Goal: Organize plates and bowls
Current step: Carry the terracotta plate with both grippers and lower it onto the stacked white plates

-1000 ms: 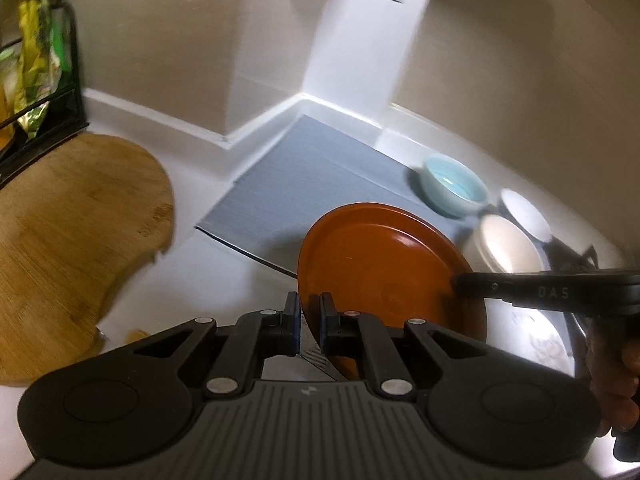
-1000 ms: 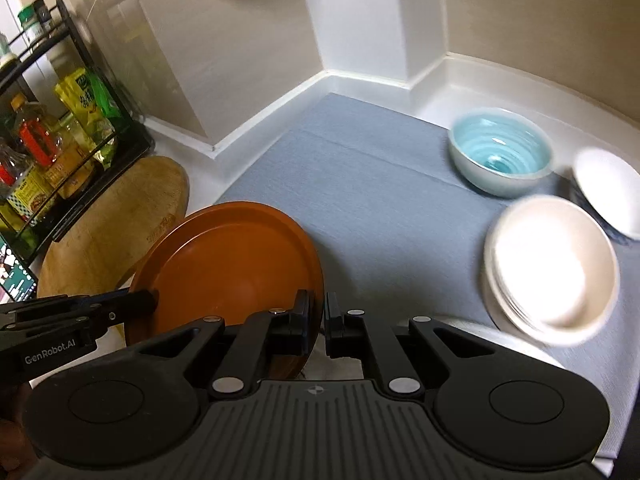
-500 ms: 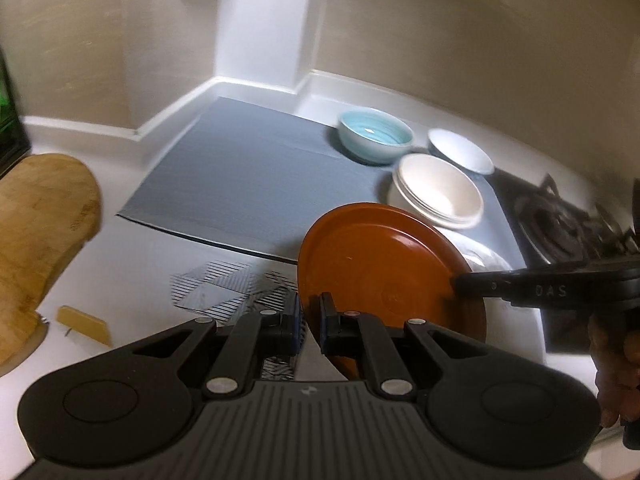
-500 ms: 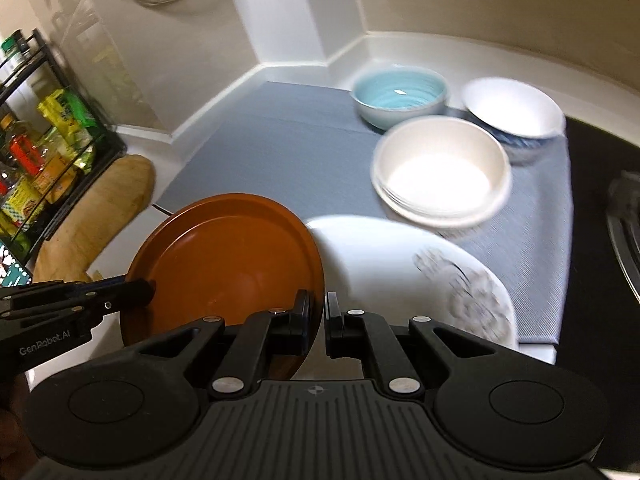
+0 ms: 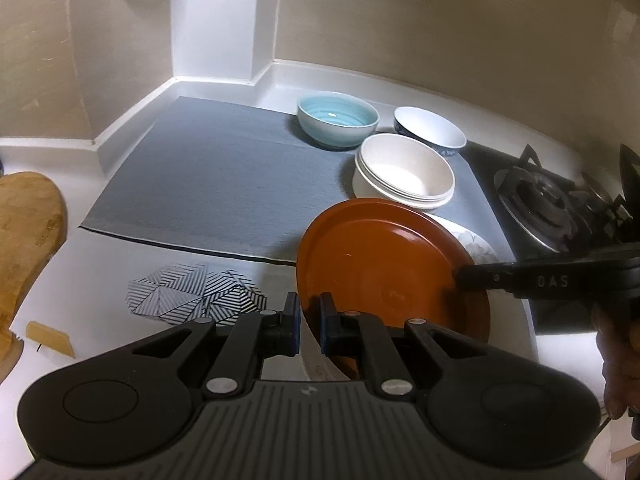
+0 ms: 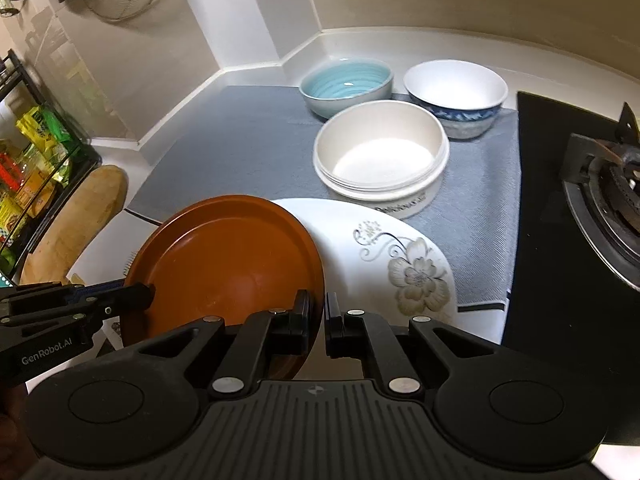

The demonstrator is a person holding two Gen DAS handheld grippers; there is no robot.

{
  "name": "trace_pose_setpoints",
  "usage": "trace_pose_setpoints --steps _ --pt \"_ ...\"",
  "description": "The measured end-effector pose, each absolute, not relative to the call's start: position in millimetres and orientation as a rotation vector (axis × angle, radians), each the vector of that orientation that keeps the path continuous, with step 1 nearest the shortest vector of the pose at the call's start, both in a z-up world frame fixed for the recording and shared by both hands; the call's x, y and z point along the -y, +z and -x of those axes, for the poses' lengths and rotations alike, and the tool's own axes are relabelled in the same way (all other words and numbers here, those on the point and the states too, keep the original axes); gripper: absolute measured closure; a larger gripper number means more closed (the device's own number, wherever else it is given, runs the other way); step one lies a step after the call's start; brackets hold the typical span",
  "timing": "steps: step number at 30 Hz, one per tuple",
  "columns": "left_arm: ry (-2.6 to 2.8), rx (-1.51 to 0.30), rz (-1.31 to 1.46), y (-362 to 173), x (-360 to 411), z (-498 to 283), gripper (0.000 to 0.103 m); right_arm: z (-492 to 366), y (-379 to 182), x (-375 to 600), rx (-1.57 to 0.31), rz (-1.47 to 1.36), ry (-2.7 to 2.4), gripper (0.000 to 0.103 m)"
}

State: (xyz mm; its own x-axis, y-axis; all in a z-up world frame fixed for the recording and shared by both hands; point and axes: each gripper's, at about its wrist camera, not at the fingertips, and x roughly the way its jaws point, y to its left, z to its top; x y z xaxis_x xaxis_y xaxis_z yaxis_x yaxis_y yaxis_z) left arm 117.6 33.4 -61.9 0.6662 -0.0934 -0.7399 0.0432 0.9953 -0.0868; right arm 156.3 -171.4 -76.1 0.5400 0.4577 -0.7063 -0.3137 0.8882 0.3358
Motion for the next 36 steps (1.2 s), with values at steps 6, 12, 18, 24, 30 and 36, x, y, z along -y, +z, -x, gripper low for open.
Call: trace_pose_setpoints --steps 6,12,18,24,30,36 --pt "-0.108 -0.857 0.041 -69 -22 -127 0.093 -157 -79 182 -0.902 -0.173 0.441 0.095" --pt "-0.125 -0.887 0.048 -79 -15 -134 0.093 -160 -86 189 -0.935 -0.152 0.414 0.095" --pt "-0.12 -0.912 0.055 -86 -12 -138 0.093 -160 -89 189 -0.949 -0.135 0.406 0.095" --pt "-0.125 -0.938 0.056 -91 -9 -142 0.093 -163 -92 189 -0.964 -0.11 0.399 0.095" --pt "-0.127 -0.95 0.059 -94 -9 -143 0.093 -163 -94 188 -0.971 -0.091 0.396 0.095" --pt "-0.127 -0.963 0.064 -97 -9 -143 0.093 -162 -96 187 -0.978 -0.08 0.397 0.095"
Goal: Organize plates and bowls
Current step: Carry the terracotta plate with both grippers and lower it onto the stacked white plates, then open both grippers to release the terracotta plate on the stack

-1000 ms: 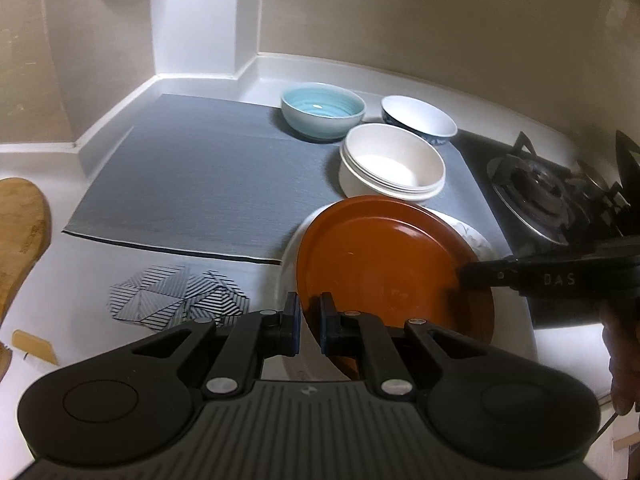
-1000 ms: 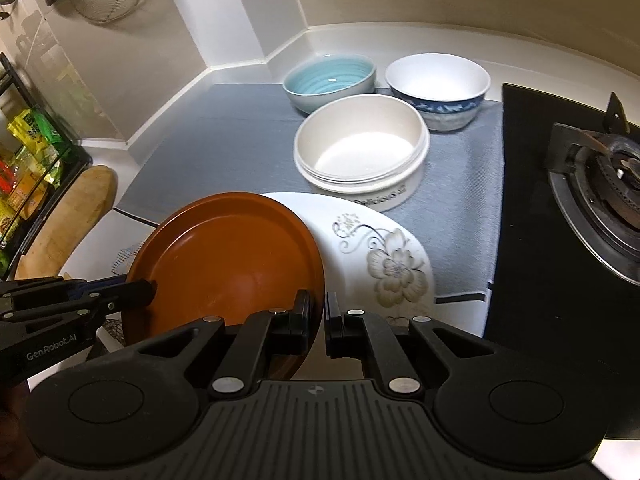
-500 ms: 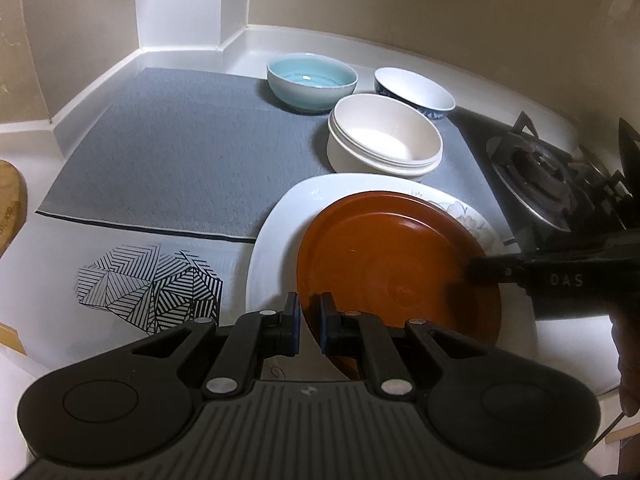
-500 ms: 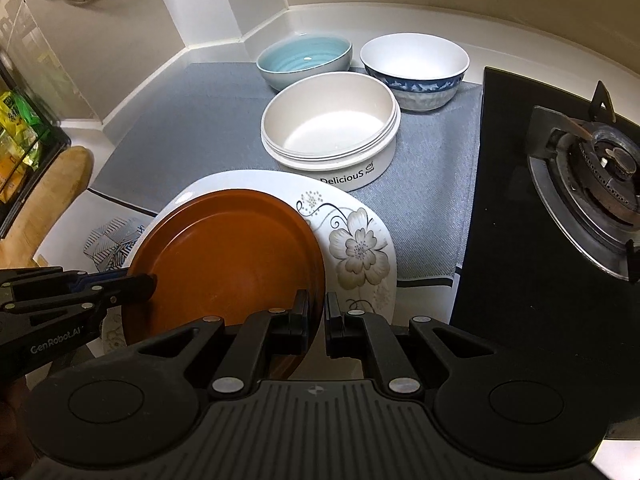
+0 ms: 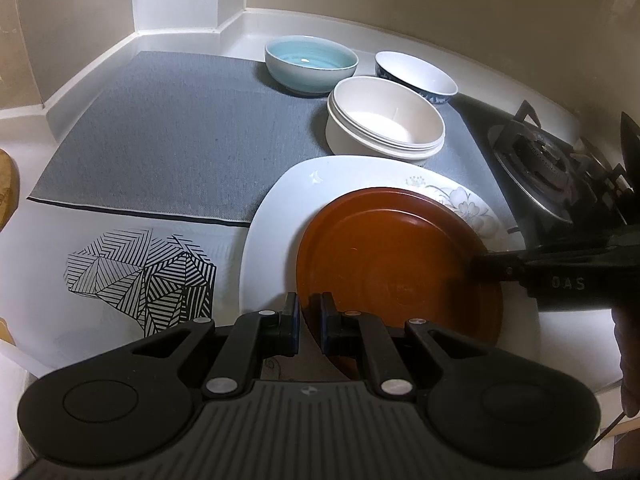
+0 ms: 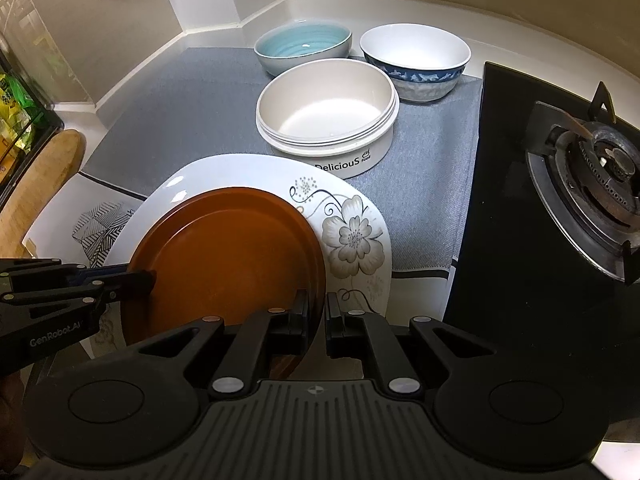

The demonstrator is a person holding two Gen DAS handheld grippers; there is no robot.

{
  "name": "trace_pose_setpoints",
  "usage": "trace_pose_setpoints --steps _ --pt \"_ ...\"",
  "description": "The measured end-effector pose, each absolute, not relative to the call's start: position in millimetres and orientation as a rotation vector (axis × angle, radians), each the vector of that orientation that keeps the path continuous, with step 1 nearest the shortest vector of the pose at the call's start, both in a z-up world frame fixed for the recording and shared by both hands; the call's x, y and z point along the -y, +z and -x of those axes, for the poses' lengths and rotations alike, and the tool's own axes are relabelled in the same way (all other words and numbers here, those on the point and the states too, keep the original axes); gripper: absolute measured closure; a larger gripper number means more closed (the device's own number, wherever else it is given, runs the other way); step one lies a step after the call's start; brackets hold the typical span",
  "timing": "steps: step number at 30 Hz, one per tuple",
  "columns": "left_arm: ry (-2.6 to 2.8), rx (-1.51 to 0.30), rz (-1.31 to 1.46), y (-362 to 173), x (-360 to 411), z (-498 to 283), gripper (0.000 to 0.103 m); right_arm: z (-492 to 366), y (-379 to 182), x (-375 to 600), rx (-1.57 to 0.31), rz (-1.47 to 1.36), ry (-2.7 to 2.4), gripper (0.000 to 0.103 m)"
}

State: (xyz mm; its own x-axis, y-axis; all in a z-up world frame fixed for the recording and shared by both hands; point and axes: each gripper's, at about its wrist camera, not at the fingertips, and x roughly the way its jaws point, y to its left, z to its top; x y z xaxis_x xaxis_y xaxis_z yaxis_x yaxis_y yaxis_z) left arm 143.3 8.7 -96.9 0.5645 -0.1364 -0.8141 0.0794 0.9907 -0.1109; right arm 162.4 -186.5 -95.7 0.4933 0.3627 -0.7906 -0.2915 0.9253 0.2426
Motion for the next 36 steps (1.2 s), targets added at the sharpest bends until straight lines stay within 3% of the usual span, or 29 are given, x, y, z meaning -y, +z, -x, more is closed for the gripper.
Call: trace_pose_setpoints --steps 14,19,24,36 --pt "-0.135 -0.961 0.067 -97 -7 -144 0.092 -162 -98 184 -0.988 -0.069 0.385 0.094" --pt "-0.137 -0.959 0.075 -97 -8 -143 0.086 -162 -98 184 -0.992 -0.074 0.379 0.093" --pt "-0.134 -0.942 0.078 -94 -8 -141 0.073 -160 -97 185 -0.983 -0.058 0.37 0.093" --pt "-0.093 -0.894 0.106 -85 -16 -133 0.072 -152 -89 192 -0.911 -0.02 0.33 0.093"
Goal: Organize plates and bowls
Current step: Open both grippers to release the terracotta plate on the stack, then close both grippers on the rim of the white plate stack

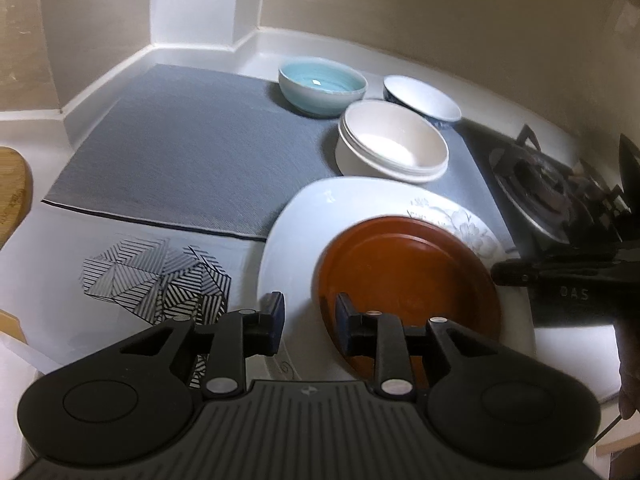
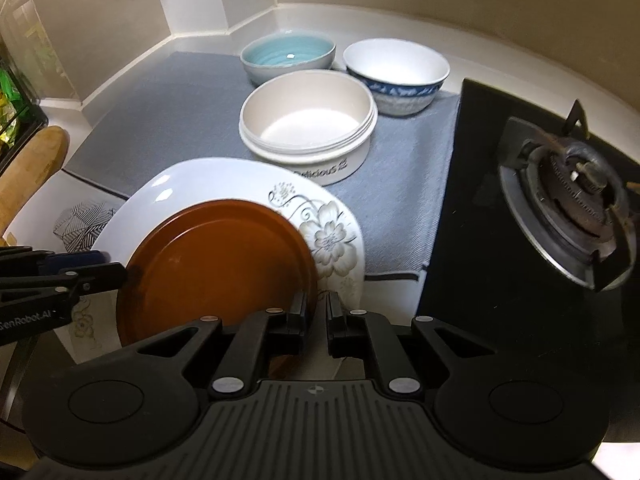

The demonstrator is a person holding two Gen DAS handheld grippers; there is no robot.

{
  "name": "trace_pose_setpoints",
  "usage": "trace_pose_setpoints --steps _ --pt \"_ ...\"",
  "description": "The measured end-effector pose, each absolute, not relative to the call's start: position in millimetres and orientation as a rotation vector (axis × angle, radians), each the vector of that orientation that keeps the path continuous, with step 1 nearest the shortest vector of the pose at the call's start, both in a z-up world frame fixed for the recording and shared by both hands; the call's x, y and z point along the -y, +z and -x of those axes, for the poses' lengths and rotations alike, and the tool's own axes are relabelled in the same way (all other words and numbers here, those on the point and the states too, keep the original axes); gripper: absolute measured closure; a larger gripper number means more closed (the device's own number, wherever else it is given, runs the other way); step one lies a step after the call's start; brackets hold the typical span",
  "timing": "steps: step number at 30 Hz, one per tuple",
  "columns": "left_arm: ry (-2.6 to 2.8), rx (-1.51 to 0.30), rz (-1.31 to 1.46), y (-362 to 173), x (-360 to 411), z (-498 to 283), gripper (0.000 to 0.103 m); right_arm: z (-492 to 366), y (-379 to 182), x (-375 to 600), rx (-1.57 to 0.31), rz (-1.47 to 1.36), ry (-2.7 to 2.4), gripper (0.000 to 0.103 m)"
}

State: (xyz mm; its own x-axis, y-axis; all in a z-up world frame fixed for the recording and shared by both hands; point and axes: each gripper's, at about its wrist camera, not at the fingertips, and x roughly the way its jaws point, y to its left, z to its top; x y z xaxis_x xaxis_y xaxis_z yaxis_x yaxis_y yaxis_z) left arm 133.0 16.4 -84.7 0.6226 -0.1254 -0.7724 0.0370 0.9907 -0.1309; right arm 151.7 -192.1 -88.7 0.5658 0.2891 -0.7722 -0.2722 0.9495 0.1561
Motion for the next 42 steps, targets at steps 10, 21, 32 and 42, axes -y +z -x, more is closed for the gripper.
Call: trace_pose_setpoints --steps 10,21,32,42 --pt "-0.009 -0.814 0.15 -74 -32 -123 0.072 -149 -85 213 -0.828 -0.065 0.275 0.08" --pt "0.061 -0.86 0.17 -83 -39 -118 0.072 -153 -103 217 -0.911 -0.103 0.306 0.079" --pt "0.068 -0.901 0.229 -93 -34 -110 0.072 -157 -107 218 -0.945 -0.119 0.371 0.079" --pt "0.088 -0.89 0.286 -101 -31 -101 0.072 -157 -110 222 -0.956 -0.137 0.431 0.077"
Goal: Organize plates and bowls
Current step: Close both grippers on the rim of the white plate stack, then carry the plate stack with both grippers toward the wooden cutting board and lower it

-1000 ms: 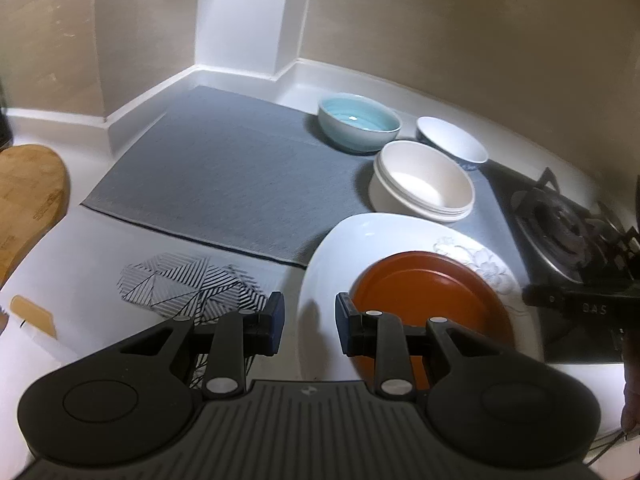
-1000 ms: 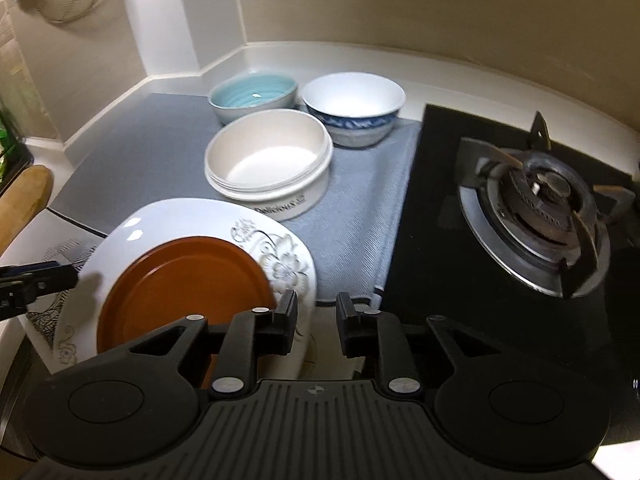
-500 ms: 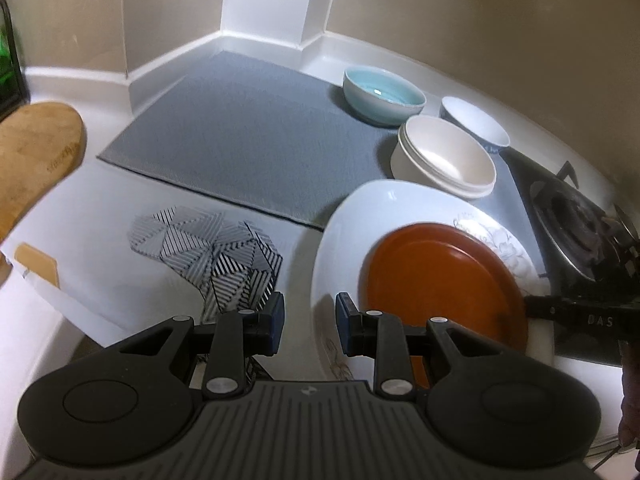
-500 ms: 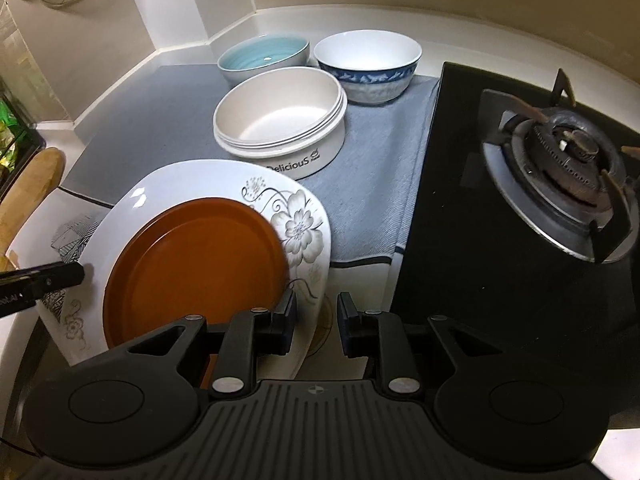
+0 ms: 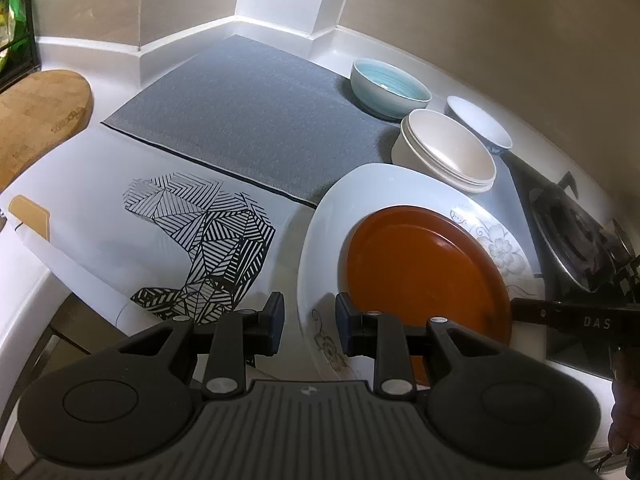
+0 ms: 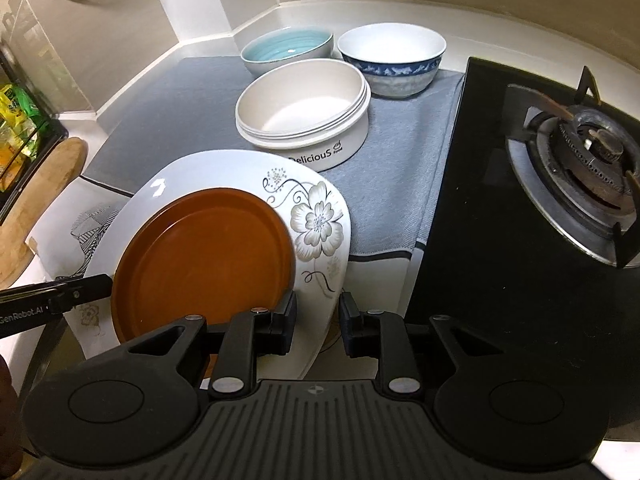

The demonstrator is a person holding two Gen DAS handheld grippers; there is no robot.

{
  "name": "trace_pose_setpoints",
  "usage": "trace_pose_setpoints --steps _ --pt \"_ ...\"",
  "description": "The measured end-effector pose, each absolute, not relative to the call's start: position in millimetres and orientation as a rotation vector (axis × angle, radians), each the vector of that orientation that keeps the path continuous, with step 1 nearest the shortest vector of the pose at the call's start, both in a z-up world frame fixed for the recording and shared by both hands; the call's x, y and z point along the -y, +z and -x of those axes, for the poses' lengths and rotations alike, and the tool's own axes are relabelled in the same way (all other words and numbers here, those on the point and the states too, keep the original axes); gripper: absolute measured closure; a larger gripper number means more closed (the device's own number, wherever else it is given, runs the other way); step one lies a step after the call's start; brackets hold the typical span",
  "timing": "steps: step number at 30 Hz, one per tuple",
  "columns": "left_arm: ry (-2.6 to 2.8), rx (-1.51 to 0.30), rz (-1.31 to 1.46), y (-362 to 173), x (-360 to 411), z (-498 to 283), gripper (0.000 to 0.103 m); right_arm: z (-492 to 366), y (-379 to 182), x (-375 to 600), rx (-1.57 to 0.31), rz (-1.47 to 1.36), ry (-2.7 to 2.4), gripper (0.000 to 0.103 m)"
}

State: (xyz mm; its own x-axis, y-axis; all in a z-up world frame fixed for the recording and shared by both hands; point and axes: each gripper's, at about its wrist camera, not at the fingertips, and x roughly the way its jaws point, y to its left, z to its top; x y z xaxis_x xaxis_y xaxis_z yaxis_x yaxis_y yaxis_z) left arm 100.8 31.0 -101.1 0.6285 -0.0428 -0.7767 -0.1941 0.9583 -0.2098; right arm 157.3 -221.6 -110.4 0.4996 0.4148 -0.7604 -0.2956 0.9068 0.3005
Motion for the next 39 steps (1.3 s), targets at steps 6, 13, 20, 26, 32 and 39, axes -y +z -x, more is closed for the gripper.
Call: trace_pose_setpoints --steps 6,13,20,26,32,39 --pt "0.074 -0.893 0.308 -102 -34 -102 0.072 -155 -113 223 -0.955 -0.162 0.433 0.077" --pt "0.023 -0.908 0.299 -104 -34 -106 0.075 -154 -115 225 -0.941 -0.19 0.415 0.079" --pt "-0.076 -0.938 0.276 -108 -41 -117 0.077 -151 -115 226 -0.938 -0.219 0.38 0.083" --pt "-0.174 -0.966 0.238 -107 -54 -124 0.078 -147 -112 216 -0.939 -0.21 0.316 0.083" --pt "-0.244 -0.985 0.232 -107 -81 -135 0.078 -146 -108 198 -0.956 -0.219 0.269 0.083" --pt "-0.245 -0.982 0.259 -109 -129 -151 0.078 -156 -97 150 -0.978 -0.208 0.231 0.083"
